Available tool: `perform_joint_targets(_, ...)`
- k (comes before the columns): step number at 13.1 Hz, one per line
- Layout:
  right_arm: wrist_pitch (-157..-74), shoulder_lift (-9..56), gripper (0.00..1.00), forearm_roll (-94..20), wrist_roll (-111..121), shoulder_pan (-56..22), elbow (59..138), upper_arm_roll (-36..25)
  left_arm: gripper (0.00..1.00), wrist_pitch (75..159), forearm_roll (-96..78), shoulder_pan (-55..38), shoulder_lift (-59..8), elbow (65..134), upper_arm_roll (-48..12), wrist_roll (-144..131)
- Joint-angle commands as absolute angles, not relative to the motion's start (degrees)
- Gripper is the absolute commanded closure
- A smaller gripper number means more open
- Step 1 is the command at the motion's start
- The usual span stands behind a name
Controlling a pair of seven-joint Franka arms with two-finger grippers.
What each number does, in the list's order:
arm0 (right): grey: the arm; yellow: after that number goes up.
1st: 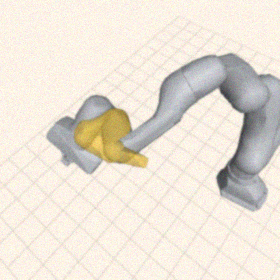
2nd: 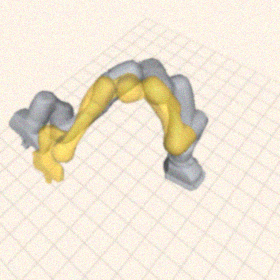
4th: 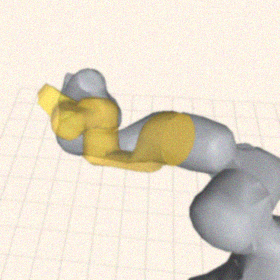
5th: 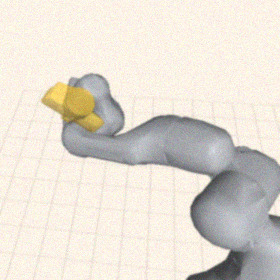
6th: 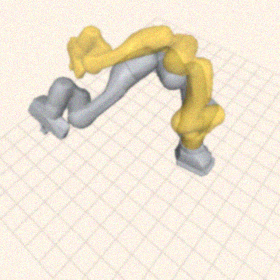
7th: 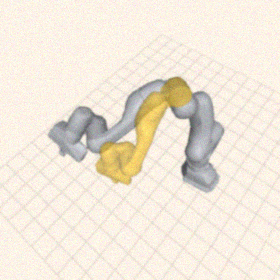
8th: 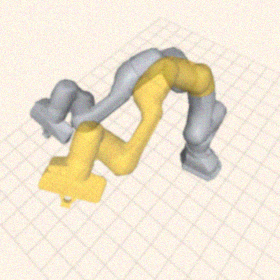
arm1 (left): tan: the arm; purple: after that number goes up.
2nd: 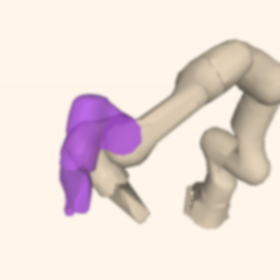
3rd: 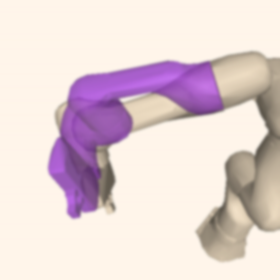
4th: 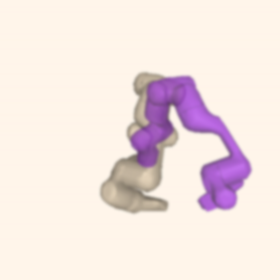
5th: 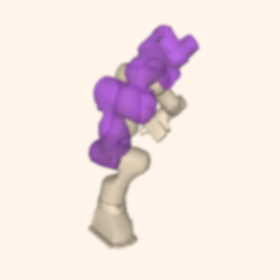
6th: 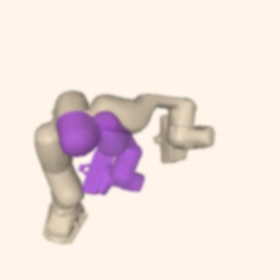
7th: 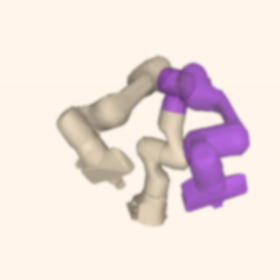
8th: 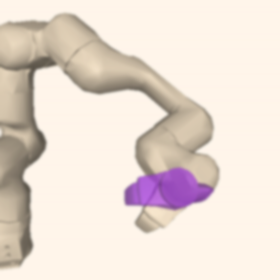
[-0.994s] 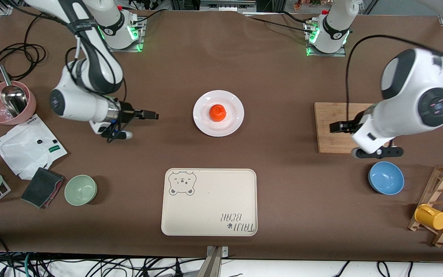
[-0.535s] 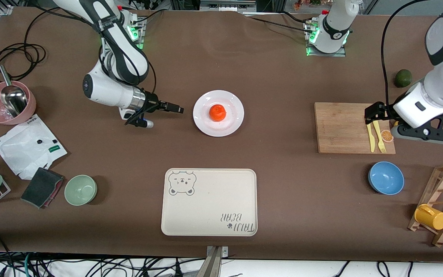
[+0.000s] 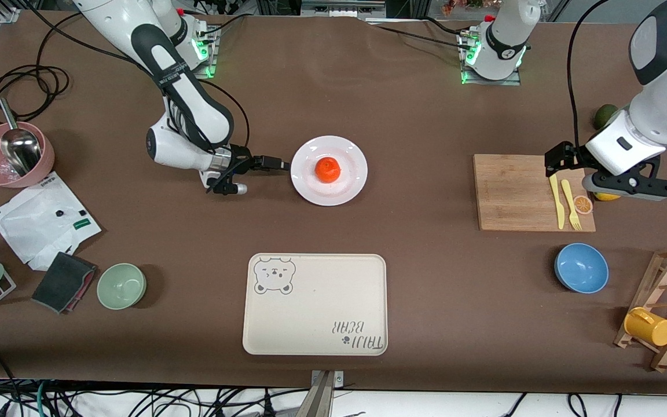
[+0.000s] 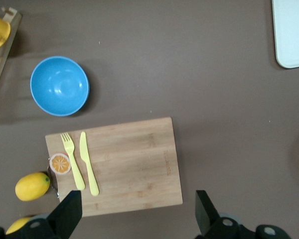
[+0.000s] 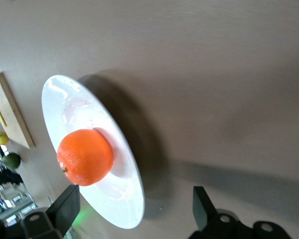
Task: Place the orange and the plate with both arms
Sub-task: 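Grasp the plate rim with the right gripper while the left gripper withdraws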
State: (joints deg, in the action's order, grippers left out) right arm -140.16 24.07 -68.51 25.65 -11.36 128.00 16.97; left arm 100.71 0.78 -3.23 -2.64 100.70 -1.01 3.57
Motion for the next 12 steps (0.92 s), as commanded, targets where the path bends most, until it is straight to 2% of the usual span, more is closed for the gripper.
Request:
perform_joint_targets(1, -140.9, 26.1, 0.00, -69.8, 34.5, -12.0, 127.1, 17.1, 0.00, 99.7, -0.7, -2.6, -1.0, 101.8, -0.8, 4.7)
perform_joint_targets(8, -141.4, 29.4, 0.01, -70.0, 36.6, -13.4, 124.2, 17.1, 0.00, 99.6, -0.7, -1.9, -1.6, 101.4, -0.8, 5.4)
perform_joint_targets(11, -141.8, 30.7, 0.13, -70.0, 36.7, -14.6, 122.6, 17.1, 0.00, 99.6, -0.8, -1.8, -1.7, 101.3, -0.8, 5.4)
perform_joint_targets(12, -141.8, 31.3, 0.23, -70.0, 36.7, -14.7, 121.7, 17.1, 0.00, 99.6, -0.8, -1.8, -1.6, 101.4, -0.8, 5.4)
